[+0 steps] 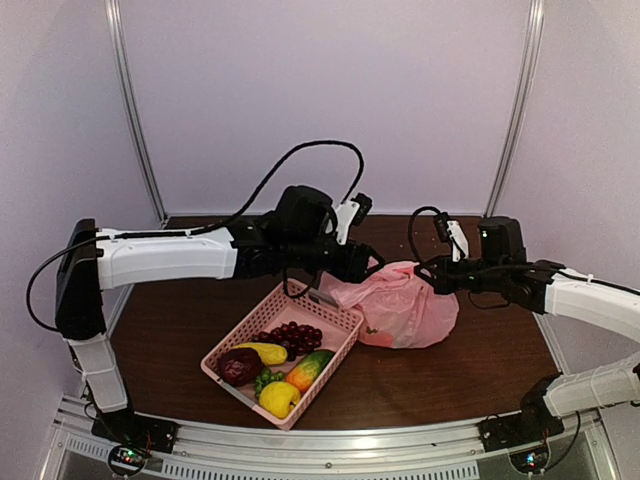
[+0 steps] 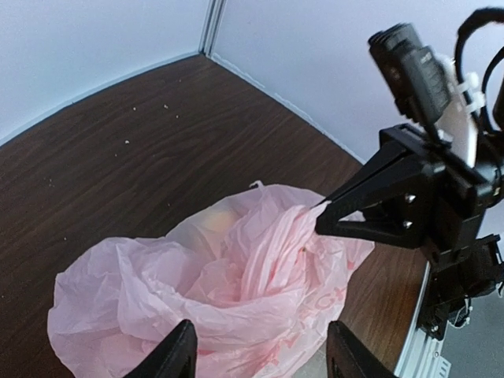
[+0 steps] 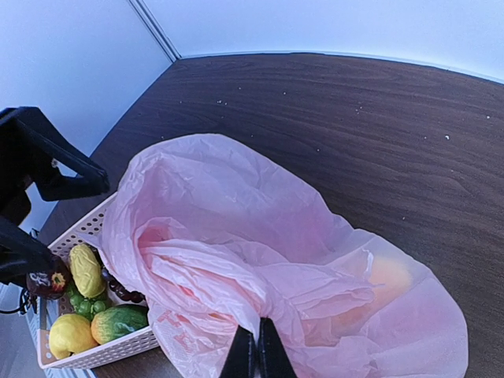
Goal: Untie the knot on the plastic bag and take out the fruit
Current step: Untie the bag handles from the takeout bag.
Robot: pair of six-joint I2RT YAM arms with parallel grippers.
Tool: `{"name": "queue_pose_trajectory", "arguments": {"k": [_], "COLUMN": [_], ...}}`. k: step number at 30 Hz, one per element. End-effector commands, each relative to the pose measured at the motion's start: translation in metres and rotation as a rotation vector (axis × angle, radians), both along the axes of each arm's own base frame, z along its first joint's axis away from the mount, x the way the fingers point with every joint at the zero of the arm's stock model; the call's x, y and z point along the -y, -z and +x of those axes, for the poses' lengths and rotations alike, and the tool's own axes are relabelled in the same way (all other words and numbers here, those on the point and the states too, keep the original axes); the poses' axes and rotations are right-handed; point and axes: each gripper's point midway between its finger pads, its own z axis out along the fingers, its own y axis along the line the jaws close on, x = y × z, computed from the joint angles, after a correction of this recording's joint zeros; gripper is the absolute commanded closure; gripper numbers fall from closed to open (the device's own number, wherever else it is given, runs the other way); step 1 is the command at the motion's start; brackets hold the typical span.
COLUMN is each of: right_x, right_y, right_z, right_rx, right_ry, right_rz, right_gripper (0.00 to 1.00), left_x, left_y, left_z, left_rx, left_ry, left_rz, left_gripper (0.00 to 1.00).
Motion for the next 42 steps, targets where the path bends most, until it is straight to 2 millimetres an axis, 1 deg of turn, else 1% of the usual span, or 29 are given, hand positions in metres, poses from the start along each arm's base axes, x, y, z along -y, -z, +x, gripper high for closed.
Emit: {"name": "queue_pose_trajectory", "arguments": {"k": [1,8,15,19,23,25,29,31,34,35,42], "right_x": [-0.001,-0.002,-0.002,-0.003,-0.002,-0.002,-0.002,-0.001,0.000,0.001,0.011], "right_y": [-0.012,-0.012,-0.011,-0.011,-0.010,-0.009,-0.009,-0.010,-0.010,-0.011,-0.021], "right_z": [0.004,0.003,0.002,0.002,0.002,0.003,0.003,0.003,0.004,0.004,0.005], "right_rx": [0.021,0.016,0.011,0.010,0.008,0.008,0.008,0.009,0.012,0.013,0.041], "right_ry": [0.003,-0.003,-0.008,-0.011,-0.007,-0.003,0.000,0.002,0.010,0.014,0.072], "right_rz": [0.021,0.026,0.028,0.029,0.027,0.024,0.028,0.029,0.025,0.024,0.030], "right_gripper": [1.00,1.00,1.00,1.00,1.00,1.00,1.00,1.00,1.00,1.00,1.00], "left_x": [0.008,0.008,0.013,0.013,0.014,0.015,0.015,0.016,0.016,0.015,0.007], "left_y": [0.015,0.035,0.042,0.044,0.044,0.043,0.043,0.040,0.031,0.029,0.007], "left_z": [0.001,0.009,0.013,0.015,0.013,0.011,0.011,0.011,0.010,0.010,0.012], "left_rx": [-0.037,-0.037,-0.041,-0.041,-0.048,-0.050,-0.053,-0.055,-0.049,-0.047,-0.032], "left_ry": [-0.007,-0.044,-0.053,-0.060,-0.049,-0.042,-0.042,-0.042,-0.043,-0.044,-0.058], "left_rz": [0.031,0.072,0.083,0.087,0.084,0.081,0.072,0.064,0.046,0.041,0.001], "left_gripper": [0.44,0.41,0.40,0.49,0.65,0.70,0.84,0.88,0.98,1.00,1.00]}}
